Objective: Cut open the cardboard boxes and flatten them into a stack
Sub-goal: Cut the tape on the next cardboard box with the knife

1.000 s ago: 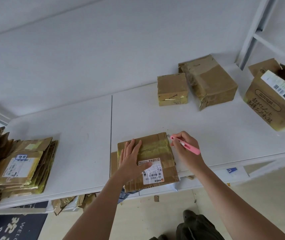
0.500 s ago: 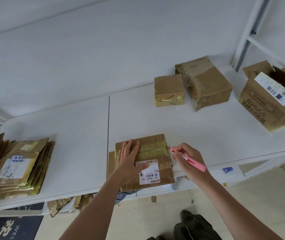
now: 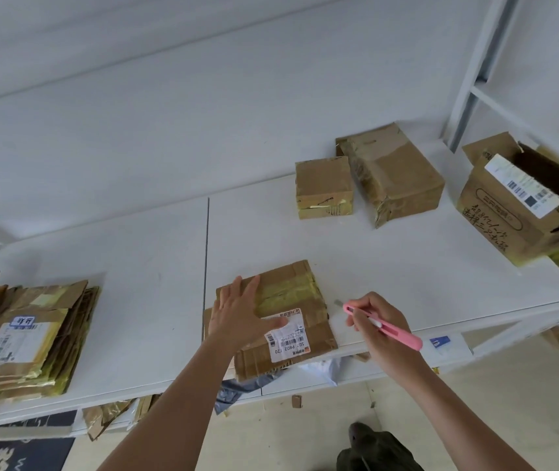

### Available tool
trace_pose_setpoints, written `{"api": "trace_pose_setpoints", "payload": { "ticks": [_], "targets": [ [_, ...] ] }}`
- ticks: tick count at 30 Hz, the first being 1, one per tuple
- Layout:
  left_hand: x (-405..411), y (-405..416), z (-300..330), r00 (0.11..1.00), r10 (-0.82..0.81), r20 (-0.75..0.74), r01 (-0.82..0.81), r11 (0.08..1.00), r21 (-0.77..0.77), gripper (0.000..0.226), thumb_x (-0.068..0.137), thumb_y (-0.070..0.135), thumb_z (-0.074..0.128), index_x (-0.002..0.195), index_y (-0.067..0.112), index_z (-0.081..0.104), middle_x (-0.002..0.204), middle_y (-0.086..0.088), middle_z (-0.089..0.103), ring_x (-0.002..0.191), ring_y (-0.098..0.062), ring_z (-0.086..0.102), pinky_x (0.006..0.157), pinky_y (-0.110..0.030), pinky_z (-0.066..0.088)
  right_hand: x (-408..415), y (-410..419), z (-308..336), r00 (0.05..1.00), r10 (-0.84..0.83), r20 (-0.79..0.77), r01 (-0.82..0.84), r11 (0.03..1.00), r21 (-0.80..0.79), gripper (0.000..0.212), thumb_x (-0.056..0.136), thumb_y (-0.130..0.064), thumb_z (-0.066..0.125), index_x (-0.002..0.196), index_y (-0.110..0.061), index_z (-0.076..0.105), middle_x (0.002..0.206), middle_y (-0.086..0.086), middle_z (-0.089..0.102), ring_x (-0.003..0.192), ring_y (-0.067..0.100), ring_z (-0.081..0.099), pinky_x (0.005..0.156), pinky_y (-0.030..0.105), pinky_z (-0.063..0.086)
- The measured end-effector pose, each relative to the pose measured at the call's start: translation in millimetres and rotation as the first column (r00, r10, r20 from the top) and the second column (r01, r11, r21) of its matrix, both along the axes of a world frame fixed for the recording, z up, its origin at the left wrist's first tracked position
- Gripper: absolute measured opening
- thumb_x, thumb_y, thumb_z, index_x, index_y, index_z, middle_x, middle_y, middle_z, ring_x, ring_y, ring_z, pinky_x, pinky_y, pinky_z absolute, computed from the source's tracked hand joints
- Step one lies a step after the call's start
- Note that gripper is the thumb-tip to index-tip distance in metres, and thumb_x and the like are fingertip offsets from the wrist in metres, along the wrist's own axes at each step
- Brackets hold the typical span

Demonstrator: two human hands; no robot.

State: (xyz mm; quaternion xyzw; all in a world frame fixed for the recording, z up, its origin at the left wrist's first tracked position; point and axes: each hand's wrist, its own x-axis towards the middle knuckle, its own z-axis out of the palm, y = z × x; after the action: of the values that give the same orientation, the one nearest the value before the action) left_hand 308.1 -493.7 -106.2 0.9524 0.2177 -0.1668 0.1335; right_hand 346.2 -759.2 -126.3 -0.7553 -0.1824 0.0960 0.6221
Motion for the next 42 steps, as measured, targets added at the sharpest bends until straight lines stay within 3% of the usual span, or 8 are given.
{"api": "trace_pose_setpoints", "payload": {
  "ticks": [11, 14, 19, 28, 31, 33, 36, 42],
  "targets": [
    [7, -24, 18, 0.903, 0.425, 0.06, -0.429, 0.895, 0.121, 0.103, 0.078, 0.083, 0.047, 0.15, 0.018, 0.01, 0.144, -0.02, 0.022, 0.116, -0.042, 0.055, 0.086, -0.049, 0.051, -6, 22, 10, 0.994, -0.106, -0.034, 0.109, 0.987, 0.12, 0.038, 0.09, -0.047, 0.06, 0.091, -0.01, 0.056, 0.077, 0.004, 0.065, 0.069, 0.04, 0.06, 0.064, 0.056, 0.052],
    [-3, -15, 15, 0.817, 0.569, 0.095, -0.563, 0.822, -0.084, 0.09, 0.092, 0.061, 0.053, 0.153, 0.019, 0.002, 0.144, -0.028, 0.019, 0.107, -0.047, 0.057, 0.076, -0.049, 0.057, -13, 37, 6, 0.992, -0.101, -0.069, 0.109, 0.987, 0.118, 0.012, 0.095, -0.024, 0.058, 0.092, -0.013, 0.056, 0.076, 0.001, 0.065, 0.071, 0.028, 0.063, 0.064, 0.047, 0.053],
    [-11, -6, 15, 0.577, 0.816, 0.027, -0.727, 0.529, -0.437, 0.067, 0.102, 0.039, 0.047, 0.153, 0.04, 0.004, 0.135, -0.027, 0.032, 0.079, -0.04, 0.057, 0.03, -0.031, 0.046, -26, 59, 1, 0.993, -0.096, -0.069, 0.107, 0.977, 0.183, 0.017, 0.093, -0.04, 0.054, 0.097, -0.023, 0.055, 0.077, 0.006, 0.063, 0.071, 0.033, 0.063, 0.067, 0.059, 0.053],
    [-31, -24, 18, 0.819, 0.573, -0.001, -0.534, 0.762, -0.366, 0.079, 0.101, 0.035, 0.051, 0.155, 0.004, 0.002, 0.08, -0.004, 0.059, 0.044, -0.018, 0.065, 0.043, -0.027, 0.053, -23, 85, -12, 0.99, -0.067, -0.125, 0.089, 0.981, 0.174, 0.005, 0.102, -0.026, 0.05, 0.103, -0.029, 0.054, 0.087, 0.005, 0.063, 0.083, 0.04, 0.062, 0.069, 0.063, 0.052],
    [-35, -22, 22, 0.885, 0.465, -0.019, -0.463, 0.874, -0.147, 0.058, 0.093, 0.05, 0.061, 0.12, -0.001, 0.055, 0.067, 0.001, 0.059, 0.059, -0.016, 0.065, 0.052, -0.027, 0.051, -8, 91, -10, 0.977, -0.039, -0.212, 0.081, 0.978, 0.194, 0.007, 0.103, -0.021, 0.05, 0.107, -0.024, 0.055, 0.099, 0.0, 0.067, 0.097, 0.026, 0.067, 0.082, 0.059, 0.055],
    [-34, -19, 27, 0.931, 0.364, 0.028, -0.365, 0.928, 0.071, 0.049, 0.088, 0.059, 0.063, 0.102, 0.011, 0.059, 0.089, 0.0, 0.059, 0.089, -0.021, 0.061, 0.071, -0.031, 0.051, 1, 94, -8, 0.967, -0.018, -0.254, 0.071, 0.977, 0.201, 0.008, 0.103, -0.02, 0.05, 0.108, -0.022, 0.055, 0.102, -0.002, 0.067, 0.102, 0.02, 0.067, 0.086, 0.058, 0.055],
    [-33, -6, 14, 0.985, 0.133, 0.114, -0.145, 0.983, 0.114, 0.072, 0.091, 0.059, 0.055, 0.15, 0.026, 0.03, 0.148, -0.011, 0.027, 0.139, -0.031, 0.027, 0.113, -0.043, 0.031, 7, 92, -8, 0.955, -0.011, -0.296, 0.074, 0.976, 0.203, 0.007, 0.102, -0.019, 0.052, 0.108, -0.018, 0.056, 0.101, -0.004, 0.068, 0.103, 0.017, 0.068, 0.086, 0.058, 0.056],
    [-37, 9, -16, 0.999, 0.05, -0.017, -0.051, 0.997, -0.052, 0.075, 0.094, 0.07, 0.025, 0.152, 0.046, -0.015, 0.162, 0.002, -0.026, 0.149, -0.026, -0.024, 0.121, -0.045, -0.009, 5, 80, -12, 0.939, -0.041, -0.341, 0.11, 0.977, 0.184, 0.005, 0.101, -0.017, 0.054, 0.101, -0.016, 0.059, 0.097, -0.005, 0.071, 0.1, 0.018, 0.068, 0.089, 0.056, 0.055]
  ]
}}
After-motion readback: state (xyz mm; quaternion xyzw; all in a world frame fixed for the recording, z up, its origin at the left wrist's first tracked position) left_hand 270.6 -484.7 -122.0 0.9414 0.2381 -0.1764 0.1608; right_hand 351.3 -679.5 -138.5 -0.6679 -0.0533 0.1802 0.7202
